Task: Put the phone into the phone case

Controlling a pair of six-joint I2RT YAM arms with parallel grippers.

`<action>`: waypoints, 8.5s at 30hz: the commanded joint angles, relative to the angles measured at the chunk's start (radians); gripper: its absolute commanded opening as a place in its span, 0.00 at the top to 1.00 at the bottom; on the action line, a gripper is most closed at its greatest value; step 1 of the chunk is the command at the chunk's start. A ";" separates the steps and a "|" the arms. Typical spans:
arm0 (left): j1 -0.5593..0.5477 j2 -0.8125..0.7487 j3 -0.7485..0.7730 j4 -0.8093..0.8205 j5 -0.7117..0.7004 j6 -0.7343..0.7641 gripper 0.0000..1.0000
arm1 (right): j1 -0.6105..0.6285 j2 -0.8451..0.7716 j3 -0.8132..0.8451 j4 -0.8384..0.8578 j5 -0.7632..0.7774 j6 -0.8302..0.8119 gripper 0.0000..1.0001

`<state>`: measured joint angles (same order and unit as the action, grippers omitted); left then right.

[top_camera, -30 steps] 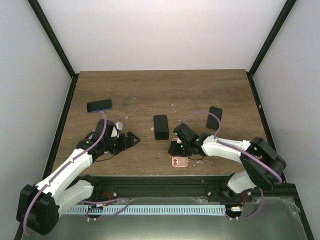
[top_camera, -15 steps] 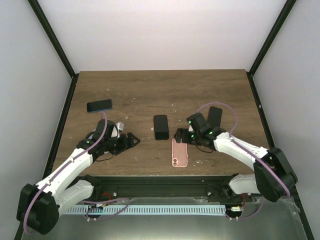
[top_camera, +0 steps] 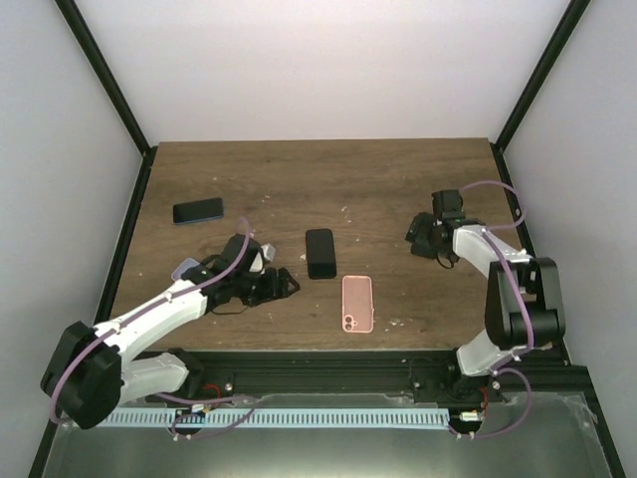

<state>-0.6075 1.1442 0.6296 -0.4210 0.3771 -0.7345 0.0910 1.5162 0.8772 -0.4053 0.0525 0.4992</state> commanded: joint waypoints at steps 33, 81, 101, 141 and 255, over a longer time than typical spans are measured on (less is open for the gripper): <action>-0.123 0.400 0.172 0.259 -0.020 -0.072 0.40 | -0.003 0.215 0.084 0.007 -0.049 -0.093 0.35; -0.393 0.688 0.409 0.068 -0.197 -0.117 0.71 | 0.402 -0.396 -0.448 0.383 -0.572 0.350 0.46; -0.392 0.642 0.339 0.166 -0.104 -0.159 1.00 | 0.411 -0.277 -0.481 0.393 -0.507 0.334 0.46; -0.362 0.497 0.108 0.334 -0.058 -0.247 1.00 | 0.537 -0.210 -0.331 0.332 -0.431 0.336 0.47; -0.236 0.552 0.114 0.425 -0.073 -0.158 0.82 | 0.420 -0.163 -0.502 0.659 -0.605 0.181 0.73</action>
<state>-0.8486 1.6653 0.7265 0.0154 0.3756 -0.9146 0.5171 1.3609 0.3706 0.1955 -0.5190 0.6937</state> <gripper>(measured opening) 0.186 0.323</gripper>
